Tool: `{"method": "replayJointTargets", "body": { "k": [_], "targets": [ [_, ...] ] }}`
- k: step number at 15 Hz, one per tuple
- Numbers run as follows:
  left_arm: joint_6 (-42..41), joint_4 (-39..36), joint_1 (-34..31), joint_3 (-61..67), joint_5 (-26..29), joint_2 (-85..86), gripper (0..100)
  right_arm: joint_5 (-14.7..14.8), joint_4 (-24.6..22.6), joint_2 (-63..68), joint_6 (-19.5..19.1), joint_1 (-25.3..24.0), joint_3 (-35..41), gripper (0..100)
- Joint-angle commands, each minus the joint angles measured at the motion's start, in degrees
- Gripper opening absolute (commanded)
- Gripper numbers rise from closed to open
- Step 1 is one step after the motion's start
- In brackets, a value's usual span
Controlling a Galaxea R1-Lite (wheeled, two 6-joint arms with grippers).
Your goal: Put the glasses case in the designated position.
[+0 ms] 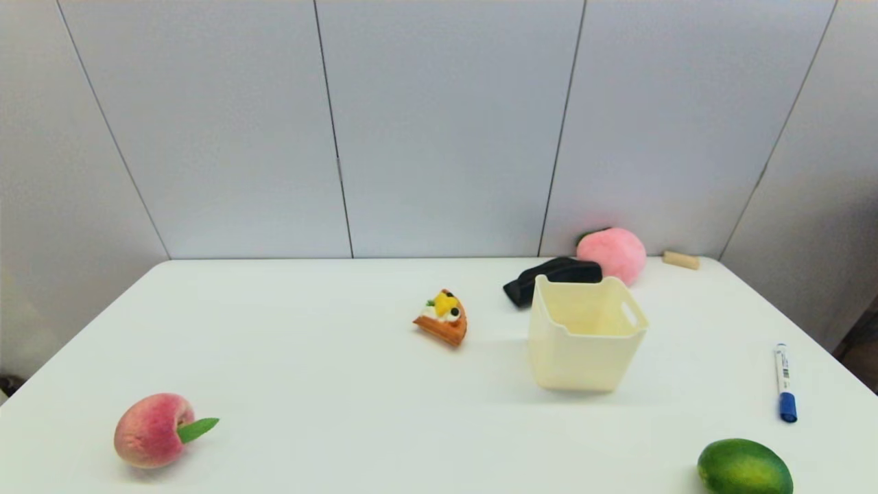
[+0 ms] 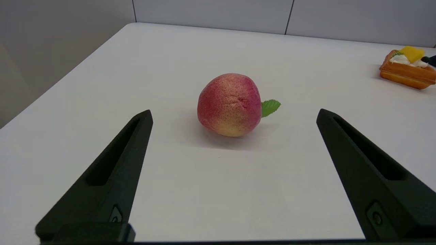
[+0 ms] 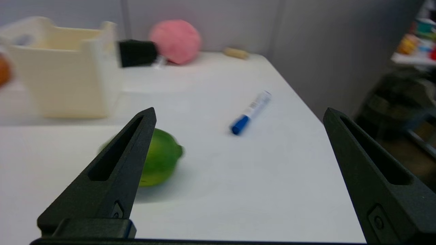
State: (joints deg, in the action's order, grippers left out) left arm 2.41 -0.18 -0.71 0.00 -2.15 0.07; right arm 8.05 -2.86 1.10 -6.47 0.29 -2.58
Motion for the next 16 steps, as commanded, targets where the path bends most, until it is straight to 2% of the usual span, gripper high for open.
{"method": "replayJointTargets", "body": {
  "k": [1,2,5,7,16],
  "targets": [
    [0.0,-0.1,0.0,0.0,-0.1,-0.1,100,-8.7,0.1,-1.1,1.0,0.0,2.6,100],
    [0.0,-0.1,0.0,0.0,-0.1,-0.1,100,-8.7,3.3,-1.1,1.9,0.0,2.6,100],
    [0.0,0.1,0.0,0.0,-0.1,-0.1,100,-8.5,2.8,-1.1,3.3,0.0,2.6,100],
    [0.0,0.1,-0.1,0.0,-0.1,-0.1,100,-7.6,2.7,-1.1,8.0,-0.1,2.6,100],
    [0.0,-0.1,0.0,0.0,-0.1,-0.1,100,-7.7,2.7,-1.1,7.9,0.0,2.6,100]
  ]
}}
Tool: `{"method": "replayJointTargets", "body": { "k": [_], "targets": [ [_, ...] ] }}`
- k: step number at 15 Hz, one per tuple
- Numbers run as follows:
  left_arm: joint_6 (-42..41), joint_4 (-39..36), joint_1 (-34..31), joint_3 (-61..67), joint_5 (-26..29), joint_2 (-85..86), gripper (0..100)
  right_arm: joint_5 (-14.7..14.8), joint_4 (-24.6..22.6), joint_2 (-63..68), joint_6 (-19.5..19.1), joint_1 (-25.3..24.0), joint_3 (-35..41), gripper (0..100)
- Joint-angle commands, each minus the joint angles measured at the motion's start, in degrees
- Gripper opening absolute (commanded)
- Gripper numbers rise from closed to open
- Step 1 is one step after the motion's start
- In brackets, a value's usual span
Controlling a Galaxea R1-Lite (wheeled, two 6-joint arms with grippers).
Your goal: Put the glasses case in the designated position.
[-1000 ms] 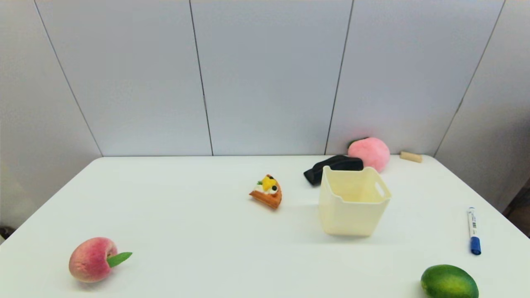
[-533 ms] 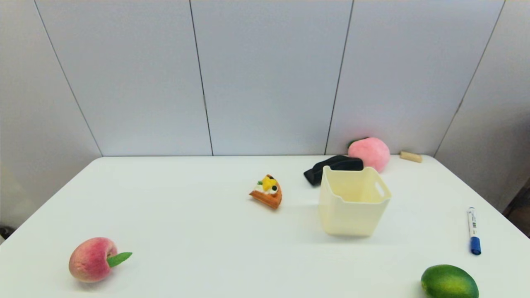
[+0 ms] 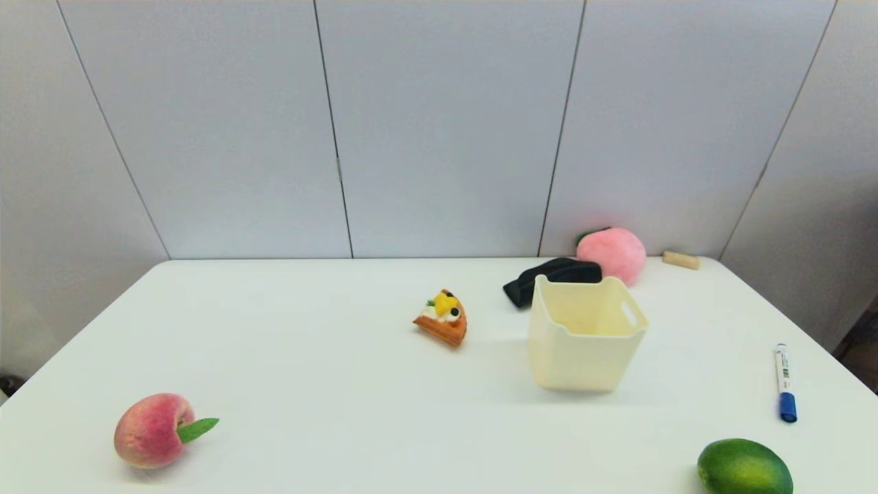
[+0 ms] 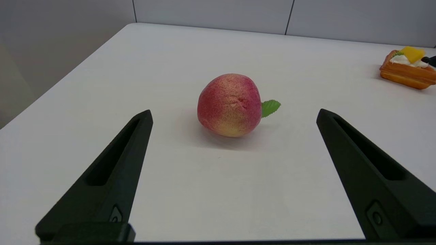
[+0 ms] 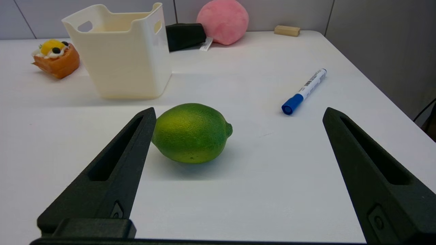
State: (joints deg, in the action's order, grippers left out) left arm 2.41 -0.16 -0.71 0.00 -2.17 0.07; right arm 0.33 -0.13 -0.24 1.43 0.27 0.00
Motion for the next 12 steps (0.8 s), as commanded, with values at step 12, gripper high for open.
{"method": "replayJointTargets", "body": {
  "k": [12],
  "targets": [
    [0.0,-0.1,-0.1,0.0,0.0,-0.1,100,0.0,-0.1,0.2,-0.3,0.0,0.0,100]
  ]
}}
